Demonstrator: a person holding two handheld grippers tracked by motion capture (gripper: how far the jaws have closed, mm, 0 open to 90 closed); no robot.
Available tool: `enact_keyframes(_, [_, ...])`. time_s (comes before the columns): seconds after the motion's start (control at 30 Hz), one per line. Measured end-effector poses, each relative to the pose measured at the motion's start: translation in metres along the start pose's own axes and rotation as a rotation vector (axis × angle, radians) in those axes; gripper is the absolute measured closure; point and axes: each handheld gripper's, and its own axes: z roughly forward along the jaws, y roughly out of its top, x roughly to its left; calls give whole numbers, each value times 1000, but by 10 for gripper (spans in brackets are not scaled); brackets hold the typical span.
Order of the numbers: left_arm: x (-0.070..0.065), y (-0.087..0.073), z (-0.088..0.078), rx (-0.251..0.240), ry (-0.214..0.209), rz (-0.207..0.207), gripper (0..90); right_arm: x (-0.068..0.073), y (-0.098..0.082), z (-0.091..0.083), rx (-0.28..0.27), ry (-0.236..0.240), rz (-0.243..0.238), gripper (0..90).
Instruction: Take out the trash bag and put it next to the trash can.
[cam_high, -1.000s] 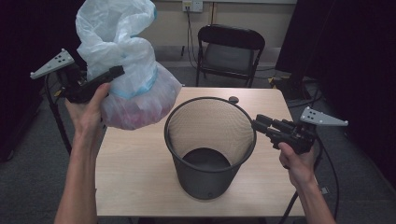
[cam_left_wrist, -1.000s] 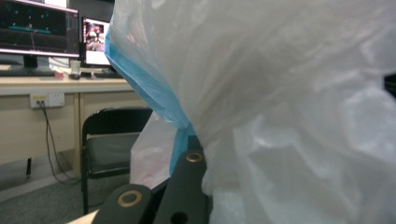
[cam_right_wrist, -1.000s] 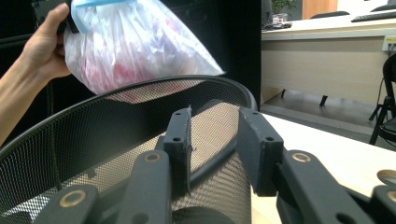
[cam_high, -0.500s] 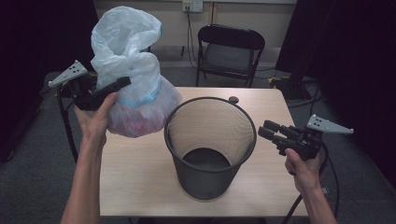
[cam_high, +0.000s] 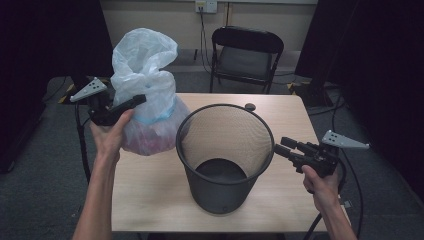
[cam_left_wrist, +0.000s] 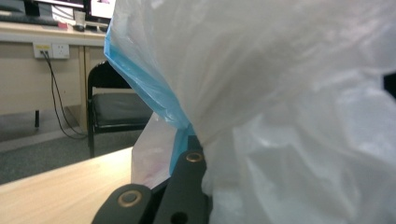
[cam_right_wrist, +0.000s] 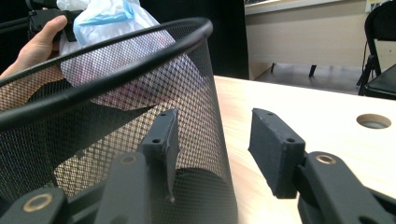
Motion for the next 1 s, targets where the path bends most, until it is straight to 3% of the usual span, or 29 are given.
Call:
enact_keyframes(0.17, [7,-16,5,36,4,-14,898,-5,-9,1,22,2,24,460])
enact_keyframes(0.43, [15,-37,11,77,26,-31,898,-12,-24,5,68,-44,55,364])
enact_keyframes(1.0, [16,-89,20,178,22,-52,898,-23,-58,11,176,-132,67,307])
